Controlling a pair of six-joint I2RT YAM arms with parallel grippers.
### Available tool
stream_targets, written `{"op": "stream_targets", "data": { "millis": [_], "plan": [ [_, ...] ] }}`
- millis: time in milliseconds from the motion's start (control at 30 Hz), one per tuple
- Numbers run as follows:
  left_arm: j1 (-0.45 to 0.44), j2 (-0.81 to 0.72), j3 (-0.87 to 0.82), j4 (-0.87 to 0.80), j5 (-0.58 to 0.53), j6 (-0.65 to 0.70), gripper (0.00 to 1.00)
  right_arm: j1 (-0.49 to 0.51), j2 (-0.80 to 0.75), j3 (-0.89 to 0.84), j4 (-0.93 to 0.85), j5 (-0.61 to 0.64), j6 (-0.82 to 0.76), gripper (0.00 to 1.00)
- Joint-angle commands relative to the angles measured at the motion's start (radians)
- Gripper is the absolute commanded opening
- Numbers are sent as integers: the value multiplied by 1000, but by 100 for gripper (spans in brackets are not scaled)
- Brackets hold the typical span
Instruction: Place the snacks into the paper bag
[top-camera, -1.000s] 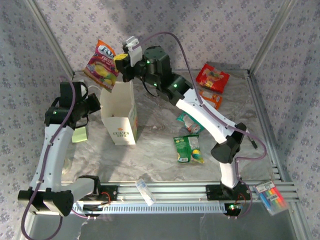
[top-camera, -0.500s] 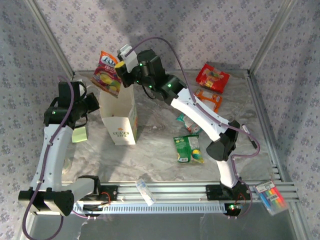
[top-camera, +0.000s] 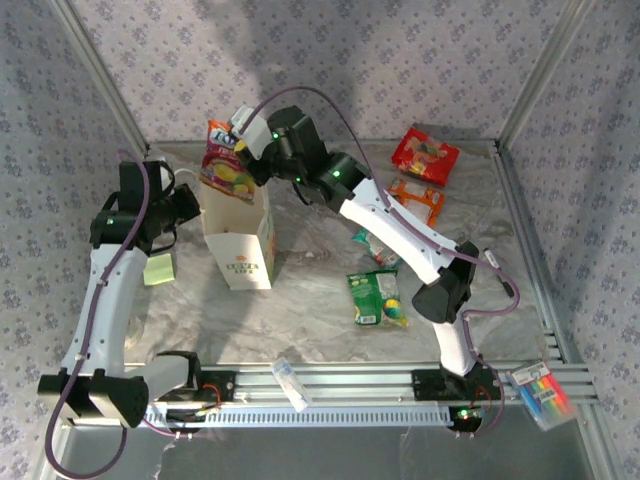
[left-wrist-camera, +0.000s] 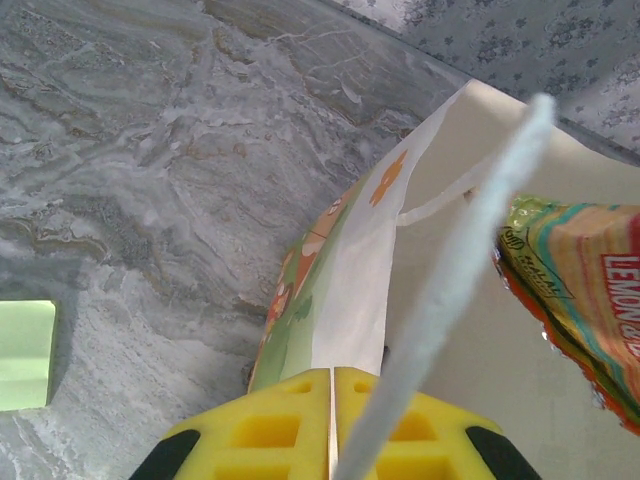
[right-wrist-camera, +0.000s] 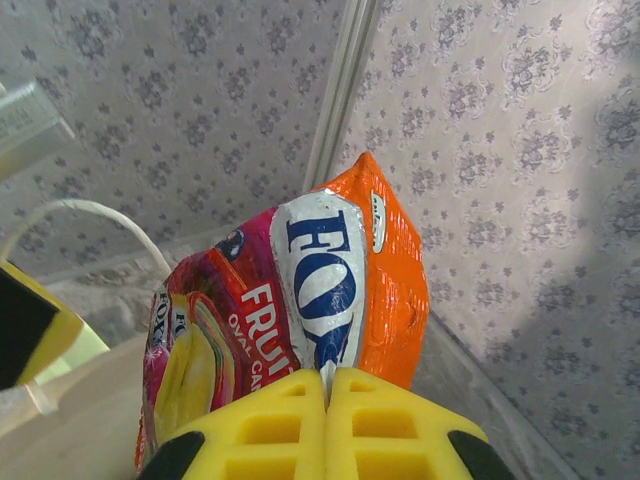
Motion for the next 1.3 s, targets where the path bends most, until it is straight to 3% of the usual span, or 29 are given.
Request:
{"op": "stream_targets", "data": {
  "millis": [0, 700, 900, 1067, 1167, 1267],
  "plan": [
    [8, 13, 16, 20, 13, -6, 9, 10, -11, 8, -18, 35, -86, 6],
    [11, 41, 44, 11, 16, -1, 9, 43, 17, -12, -120, 35, -211, 5],
    [11, 41, 47, 7, 14, 4, 9, 45, 54, 41, -165, 34, -221, 9],
    [12, 44, 45, 7, 15, 3, 9, 49, 78, 55, -149, 89, -211, 8],
    [12, 48, 48, 6, 17, 4, 9, 51, 91, 68, -152, 100, -204, 26],
    [11, 49, 45, 9, 19, 4, 9, 53, 98, 79, -151, 123, -190, 33]
  ]
}}
